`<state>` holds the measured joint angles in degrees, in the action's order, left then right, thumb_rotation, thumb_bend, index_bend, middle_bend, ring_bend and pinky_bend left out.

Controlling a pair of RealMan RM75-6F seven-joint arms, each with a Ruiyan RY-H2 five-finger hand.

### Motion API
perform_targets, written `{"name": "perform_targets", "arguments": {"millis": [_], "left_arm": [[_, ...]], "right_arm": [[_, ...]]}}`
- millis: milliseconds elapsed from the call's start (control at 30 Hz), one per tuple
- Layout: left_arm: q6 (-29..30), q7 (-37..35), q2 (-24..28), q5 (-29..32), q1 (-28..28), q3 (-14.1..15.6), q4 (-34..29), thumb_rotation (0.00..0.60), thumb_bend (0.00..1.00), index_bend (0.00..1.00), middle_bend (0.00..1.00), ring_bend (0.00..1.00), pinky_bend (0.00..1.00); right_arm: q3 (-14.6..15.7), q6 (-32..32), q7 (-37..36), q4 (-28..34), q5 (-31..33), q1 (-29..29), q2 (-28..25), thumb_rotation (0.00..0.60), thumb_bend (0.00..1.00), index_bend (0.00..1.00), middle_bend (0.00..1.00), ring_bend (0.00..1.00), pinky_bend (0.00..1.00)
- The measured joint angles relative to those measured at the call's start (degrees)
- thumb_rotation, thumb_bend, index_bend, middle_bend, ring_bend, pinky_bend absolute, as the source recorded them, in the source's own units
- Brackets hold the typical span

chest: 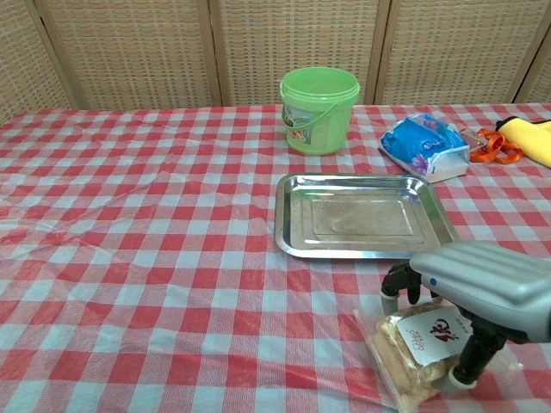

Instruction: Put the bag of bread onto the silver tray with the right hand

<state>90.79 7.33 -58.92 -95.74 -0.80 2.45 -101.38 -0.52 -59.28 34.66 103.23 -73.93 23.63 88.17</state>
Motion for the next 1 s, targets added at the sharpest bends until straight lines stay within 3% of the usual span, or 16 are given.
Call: {"name": "perform_targets", "arguments": {"millis": [233,467,700,1000], "left_arm": [[0.16,0.11,-0.04,-0.14,-0.04,0.01,0.05,0.6,0.0,0.0,0.0,0.0,0.0],[0.05,0.21,-0.16,0.13,0.02,-0.1,0.21,0.6,0.0,0.0,0.0,0.0,0.0],[-0.21,0.21,-0.27,0.84,0.19,-0.44,0.7,0.6,0.0,0.0,0.0,0.0,0.0],[0.58,-1.22,0.35,1.39,0.1,-0.99,0.71,0.6,0.0,0.0,0.0,0.0,0.0]], "right_arm": [[0.05,-1.76,-1.23,1.73,-1.9,0.01,-1.45,0.6,0.15,0.54,0.43,0.41,0.46],[-2.19,-4.18,1.14,6.64,-2.24,0.79,-4.96,0.6,0.15,0.55,0.43,0.41,0.46],[-6.65,-4.11,5.2,9.6,2.93,3.7,-6.57,0.6,0.15,0.55,0.43,0.41,0.46],[-14.22,-2.13,10.57,8.93,14.6,12.11,-5.57,0.6,0.15,0.55,0.43,0.41,0.46]]}}
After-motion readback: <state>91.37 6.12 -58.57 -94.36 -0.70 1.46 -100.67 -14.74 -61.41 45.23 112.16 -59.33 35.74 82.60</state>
